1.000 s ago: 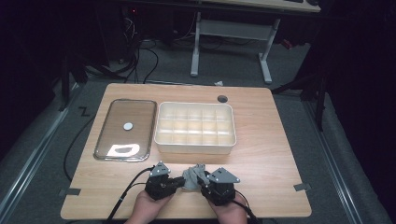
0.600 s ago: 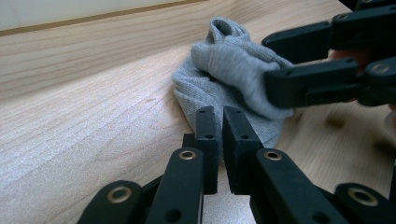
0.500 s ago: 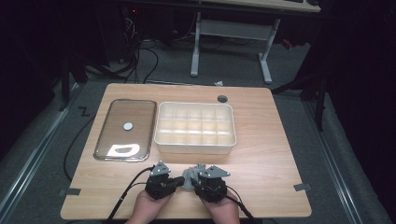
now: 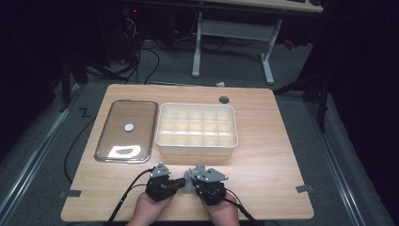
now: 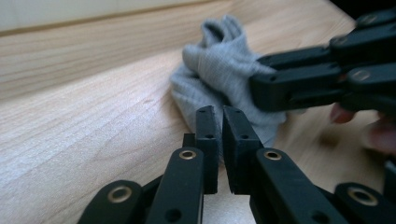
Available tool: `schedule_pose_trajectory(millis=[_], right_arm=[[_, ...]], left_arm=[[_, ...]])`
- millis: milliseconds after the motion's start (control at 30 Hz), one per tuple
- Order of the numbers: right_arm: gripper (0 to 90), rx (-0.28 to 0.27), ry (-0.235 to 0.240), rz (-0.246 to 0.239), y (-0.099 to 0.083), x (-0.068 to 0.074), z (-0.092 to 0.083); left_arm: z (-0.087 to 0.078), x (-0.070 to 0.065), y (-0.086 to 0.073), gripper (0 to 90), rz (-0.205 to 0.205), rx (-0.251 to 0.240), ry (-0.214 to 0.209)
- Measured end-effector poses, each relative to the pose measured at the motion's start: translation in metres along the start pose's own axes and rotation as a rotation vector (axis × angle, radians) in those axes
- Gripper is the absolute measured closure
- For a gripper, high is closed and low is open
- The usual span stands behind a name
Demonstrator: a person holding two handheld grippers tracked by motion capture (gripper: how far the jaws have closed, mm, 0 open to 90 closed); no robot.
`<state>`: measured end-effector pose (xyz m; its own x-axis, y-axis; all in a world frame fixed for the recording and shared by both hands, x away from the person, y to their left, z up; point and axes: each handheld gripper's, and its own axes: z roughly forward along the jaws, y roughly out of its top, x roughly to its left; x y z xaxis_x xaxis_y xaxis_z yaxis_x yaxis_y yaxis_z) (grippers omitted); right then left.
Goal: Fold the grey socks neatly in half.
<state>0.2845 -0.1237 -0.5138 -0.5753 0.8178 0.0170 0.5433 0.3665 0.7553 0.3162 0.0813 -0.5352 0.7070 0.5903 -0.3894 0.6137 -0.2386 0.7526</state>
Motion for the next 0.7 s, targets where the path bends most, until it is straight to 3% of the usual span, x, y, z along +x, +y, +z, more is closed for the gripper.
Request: schedule_pose_trajectory(millis=[33, 67, 100, 167, 267, 300, 333, 633, 700], right_arm=[[84.0, 0.0, 0.0, -0.001, 0.0, 0.0, 0.0], [83.9, -0.005, 0.002, 0.0, -0.001, -0.001, 0.0], [83.9, -0.004, 0.001, 0.004, -0.001, -0.001, 0.0], [83.9, -0.01, 0.002, 0.01, -0.002, -0.002, -0.001], [83.8, -0.016, 0.006, 0.009, -0.001, -0.002, -0.002], [83.8, -0.018, 0.007, 0.008, -0.001, -0.002, -0.002], [83.8, -0.018, 0.008, 0.011, -0.002, -0.003, -0.002], [82.7, -0.045, 0.041, -0.026, 0.006, 0.009, -0.011], [81.4, -0.02, 0.03, -0.041, 0.004, 0.011, -0.007]], left_arm=[[-0.01, 0.003, -0.001, 84.3, -0.03, -0.037, -0.039], [-0.013, 0.004, -0.001, 84.6, -0.038, -0.041, -0.041], [-0.02, 0.003, -0.001, 85.4, -0.016, -0.041, -0.003], [-0.019, 0.0, -0.002, 89.5, 0.071, 0.004, 0.099], [-0.003, -0.006, -0.006, 90.0, 0.107, 0.091, 0.091], [-0.002, -0.011, -0.006, 90.0, 0.155, 0.091, 0.114], [0.0, -0.013, -0.006, 90.0, 0.164, 0.096, 0.113], [0.0, -0.011, -0.006, 90.0, 0.153, 0.091, 0.097], [0.0, -0.011, -0.006, 89.8, 0.151, 0.09, 0.093]])
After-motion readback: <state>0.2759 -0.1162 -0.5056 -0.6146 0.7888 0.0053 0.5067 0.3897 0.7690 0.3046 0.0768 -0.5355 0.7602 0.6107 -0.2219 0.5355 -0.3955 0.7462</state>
